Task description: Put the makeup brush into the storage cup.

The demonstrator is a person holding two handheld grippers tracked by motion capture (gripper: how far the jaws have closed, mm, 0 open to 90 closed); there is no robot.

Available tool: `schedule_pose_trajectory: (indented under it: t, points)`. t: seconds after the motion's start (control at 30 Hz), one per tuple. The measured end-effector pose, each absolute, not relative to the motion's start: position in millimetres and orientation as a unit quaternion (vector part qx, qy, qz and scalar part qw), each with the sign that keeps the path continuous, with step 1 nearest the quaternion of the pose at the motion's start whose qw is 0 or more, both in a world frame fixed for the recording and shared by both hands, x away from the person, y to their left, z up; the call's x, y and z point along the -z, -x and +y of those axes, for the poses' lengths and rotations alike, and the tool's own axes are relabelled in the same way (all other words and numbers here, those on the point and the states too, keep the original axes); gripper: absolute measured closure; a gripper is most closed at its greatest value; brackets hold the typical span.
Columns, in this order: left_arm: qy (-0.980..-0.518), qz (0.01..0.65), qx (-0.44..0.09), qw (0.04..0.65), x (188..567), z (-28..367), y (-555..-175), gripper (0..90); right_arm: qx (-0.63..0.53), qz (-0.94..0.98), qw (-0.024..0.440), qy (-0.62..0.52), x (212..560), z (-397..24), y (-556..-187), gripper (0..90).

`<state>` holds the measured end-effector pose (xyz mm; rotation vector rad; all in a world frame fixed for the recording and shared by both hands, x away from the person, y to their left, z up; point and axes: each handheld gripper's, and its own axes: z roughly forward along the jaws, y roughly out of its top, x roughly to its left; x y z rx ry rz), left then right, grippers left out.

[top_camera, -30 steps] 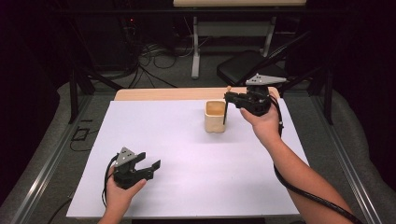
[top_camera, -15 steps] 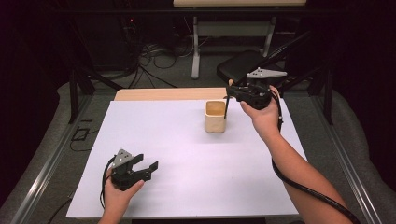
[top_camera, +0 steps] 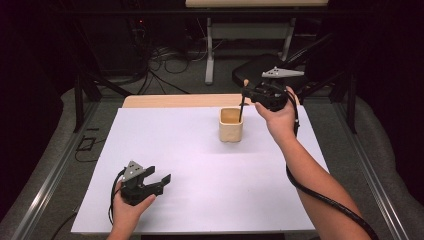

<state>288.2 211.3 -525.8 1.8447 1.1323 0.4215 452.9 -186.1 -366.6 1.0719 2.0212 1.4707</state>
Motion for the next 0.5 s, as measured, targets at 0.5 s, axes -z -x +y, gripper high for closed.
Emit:
schedule_pose_trajectory:
  t: [0.5]
  points:
    - [-0.747,0.459,-0.169,0.451,527.0,211.7,-288.1,29.5,-0.519,0.725,0.221,-0.395,369.3,-178.5,-461.8,83.6]
